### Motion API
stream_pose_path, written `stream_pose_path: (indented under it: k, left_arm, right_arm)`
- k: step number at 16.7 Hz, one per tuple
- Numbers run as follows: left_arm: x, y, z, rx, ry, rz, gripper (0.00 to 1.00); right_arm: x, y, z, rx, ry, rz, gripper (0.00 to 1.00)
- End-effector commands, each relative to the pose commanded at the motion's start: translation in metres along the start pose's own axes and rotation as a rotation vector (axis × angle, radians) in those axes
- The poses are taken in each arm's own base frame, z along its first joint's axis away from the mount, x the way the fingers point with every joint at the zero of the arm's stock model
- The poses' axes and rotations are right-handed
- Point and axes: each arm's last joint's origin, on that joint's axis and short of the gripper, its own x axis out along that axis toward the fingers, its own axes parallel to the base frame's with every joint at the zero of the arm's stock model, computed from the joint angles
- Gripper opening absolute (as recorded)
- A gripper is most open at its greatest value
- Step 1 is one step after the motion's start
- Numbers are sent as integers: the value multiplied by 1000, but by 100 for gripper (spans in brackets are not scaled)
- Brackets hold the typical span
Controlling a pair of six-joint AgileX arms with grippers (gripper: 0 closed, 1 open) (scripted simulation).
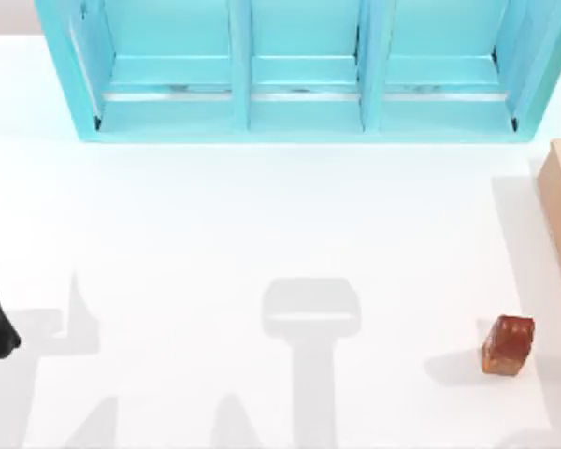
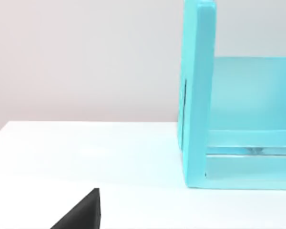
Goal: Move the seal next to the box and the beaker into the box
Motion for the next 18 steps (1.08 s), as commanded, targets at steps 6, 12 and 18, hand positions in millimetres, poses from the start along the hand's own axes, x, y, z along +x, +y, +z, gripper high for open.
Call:
stream_pose_path:
  k: [6, 12, 18]
  left_arm:
    - [0, 0, 0, 0, 0, 0, 100]
    - [0, 0, 0, 0, 0, 0, 100]
    - [0, 0, 0, 0, 0, 0, 100]
  right_arm:
    - [-14, 1, 3, -10, -22, -15, 100]
    - [-93, 3, 3, -5, -98, -126, 100]
    - [-101, 3, 1, -1, -8, -20, 100]
